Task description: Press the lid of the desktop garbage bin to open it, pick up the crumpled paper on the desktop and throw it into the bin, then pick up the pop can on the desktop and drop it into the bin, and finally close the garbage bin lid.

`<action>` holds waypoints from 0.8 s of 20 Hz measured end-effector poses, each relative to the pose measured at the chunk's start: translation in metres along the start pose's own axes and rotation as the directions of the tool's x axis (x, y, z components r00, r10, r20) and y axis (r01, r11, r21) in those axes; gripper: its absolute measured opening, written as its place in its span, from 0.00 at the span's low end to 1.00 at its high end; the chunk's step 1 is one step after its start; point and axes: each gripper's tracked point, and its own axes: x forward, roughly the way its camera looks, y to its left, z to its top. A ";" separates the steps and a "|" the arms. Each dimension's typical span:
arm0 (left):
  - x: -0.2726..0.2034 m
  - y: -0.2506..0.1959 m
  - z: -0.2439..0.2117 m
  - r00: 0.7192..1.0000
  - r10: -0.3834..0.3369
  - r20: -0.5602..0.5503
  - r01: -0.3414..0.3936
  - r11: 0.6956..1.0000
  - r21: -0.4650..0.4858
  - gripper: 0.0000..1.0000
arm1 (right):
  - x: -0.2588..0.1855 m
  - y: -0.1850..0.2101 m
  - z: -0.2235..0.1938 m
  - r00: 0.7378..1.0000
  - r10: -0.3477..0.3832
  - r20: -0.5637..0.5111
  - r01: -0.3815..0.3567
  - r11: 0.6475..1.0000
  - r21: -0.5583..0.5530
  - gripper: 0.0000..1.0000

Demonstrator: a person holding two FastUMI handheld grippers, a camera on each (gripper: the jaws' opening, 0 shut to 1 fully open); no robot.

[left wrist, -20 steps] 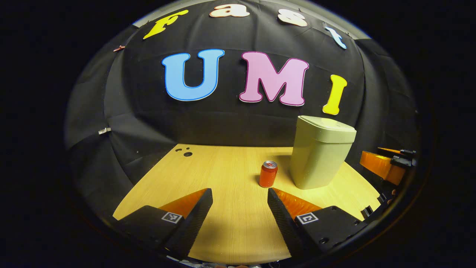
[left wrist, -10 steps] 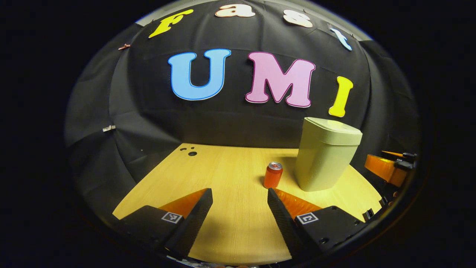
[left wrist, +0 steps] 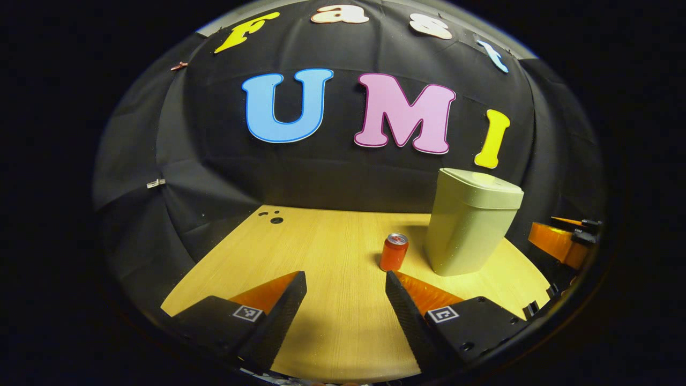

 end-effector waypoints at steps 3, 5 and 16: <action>0.001 0.000 -0.001 1.000 -0.004 -0.002 0.004 1.000 0.005 0.96 | 0.001 0.006 0.000 1.000 0.016 0.001 -0.016 1.000 -0.010 0.65; 0.002 0.001 -0.001 1.000 -0.003 -0.001 0.003 1.000 0.010 0.96 | -0.001 0.007 0.003 1.000 0.016 0.007 -0.015 1.000 -0.023 0.61; 0.003 0.007 0.001 1.000 0.010 0.000 -0.010 1.000 -0.005 0.96 | 0.006 0.011 -0.012 0.998 0.039 -0.058 -0.038 0.999 0.006 0.09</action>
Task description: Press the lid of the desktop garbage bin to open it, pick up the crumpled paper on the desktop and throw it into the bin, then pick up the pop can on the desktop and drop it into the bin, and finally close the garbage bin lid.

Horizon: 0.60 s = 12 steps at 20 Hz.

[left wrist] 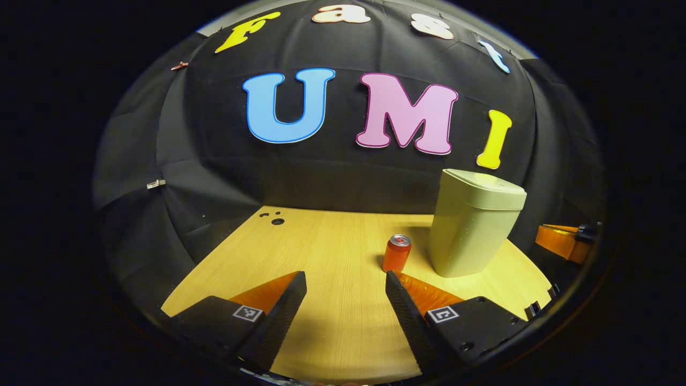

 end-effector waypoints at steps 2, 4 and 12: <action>0.001 0.002 -0.002 1.000 0.004 -0.004 -0.004 1.000 -0.005 0.96 | 0.001 0.004 -0.007 0.999 0.019 -0.027 -0.019 1.000 0.009 0.05; 0.001 0.002 -0.005 1.000 0.004 -0.013 -0.005 1.000 -0.009 0.96 | 0.000 0.008 -0.007 0.999 0.036 -0.036 -0.036 0.999 0.007 0.06; 0.004 0.008 -0.010 0.999 0.025 -0.033 -0.025 1.000 -0.012 0.96 | 0.003 0.019 -0.001 0.993 0.099 -0.061 -0.102 0.994 -0.046 0.05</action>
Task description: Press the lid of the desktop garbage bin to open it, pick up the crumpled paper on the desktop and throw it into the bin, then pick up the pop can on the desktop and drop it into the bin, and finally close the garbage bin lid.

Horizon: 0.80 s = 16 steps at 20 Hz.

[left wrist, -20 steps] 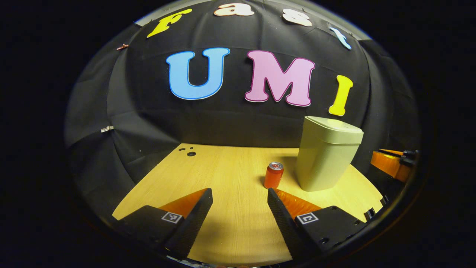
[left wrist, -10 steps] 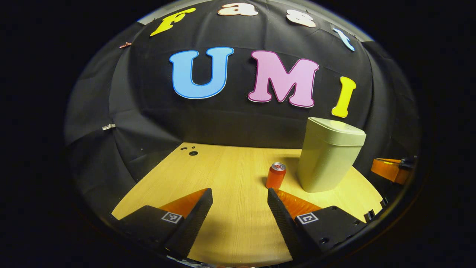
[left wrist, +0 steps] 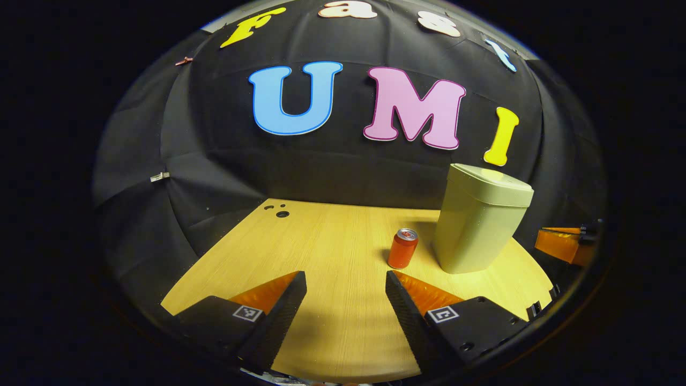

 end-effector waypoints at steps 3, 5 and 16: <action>0.001 0.000 -0.001 1.000 0.000 -0.005 0.000 1.000 0.002 0.95 | 0.007 -0.004 0.014 1.000 0.002 0.014 -0.002 1.000 0.025 0.05; 0.002 -0.002 -0.005 1.000 -0.001 -0.016 0.001 1.000 0.007 0.96 | 0.012 -0.006 0.023 0.999 0.012 0.033 -0.013 1.000 0.009 0.05; 0.008 0.007 -0.005 0.998 0.055 -0.026 -0.054 0.998 0.029 0.96 | 0.054 -0.055 0.089 0.991 -0.016 0.132 0.017 1.000 -0.005 0.05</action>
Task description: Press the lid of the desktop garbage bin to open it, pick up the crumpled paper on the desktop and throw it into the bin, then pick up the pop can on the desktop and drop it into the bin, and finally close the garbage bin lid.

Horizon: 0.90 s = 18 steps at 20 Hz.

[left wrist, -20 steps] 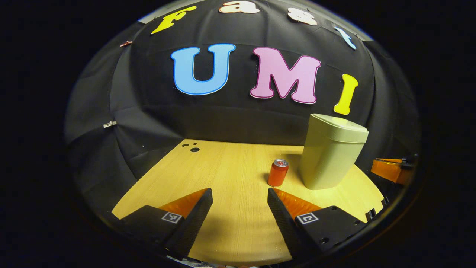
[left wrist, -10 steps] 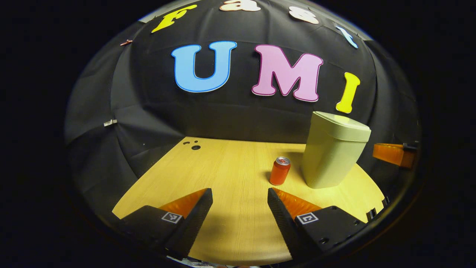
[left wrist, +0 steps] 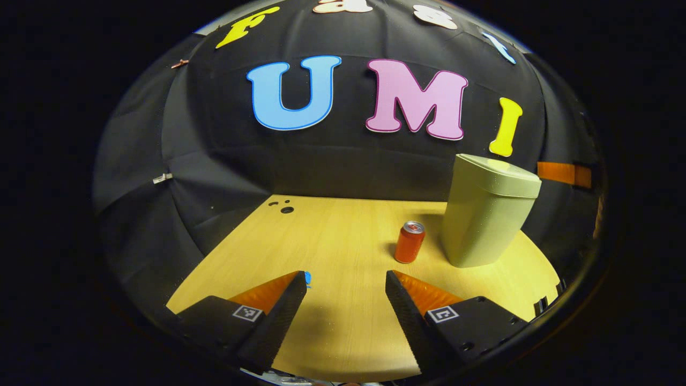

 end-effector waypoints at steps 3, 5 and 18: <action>0.002 0.009 0.001 0.999 0.043 -0.007 -0.043 0.999 -0.023 0.96 | 0.019 -0.013 0.015 1.000 -0.001 0.025 0.002 1.000 -0.023 0.05; 0.004 0.013 -0.001 0.997 0.074 -0.020 -0.075 0.997 -0.035 0.96 | 0.031 -0.023 0.024 0.999 -0.006 0.047 0.008 0.999 -0.046 0.05; -0.006 -0.003 -0.006 0.972 0.227 -0.051 -0.231 0.969 -0.083 0.96 | 0.093 -0.078 -0.011 0.999 -0.001 -0.042 0.001 1.000 -0.010 0.05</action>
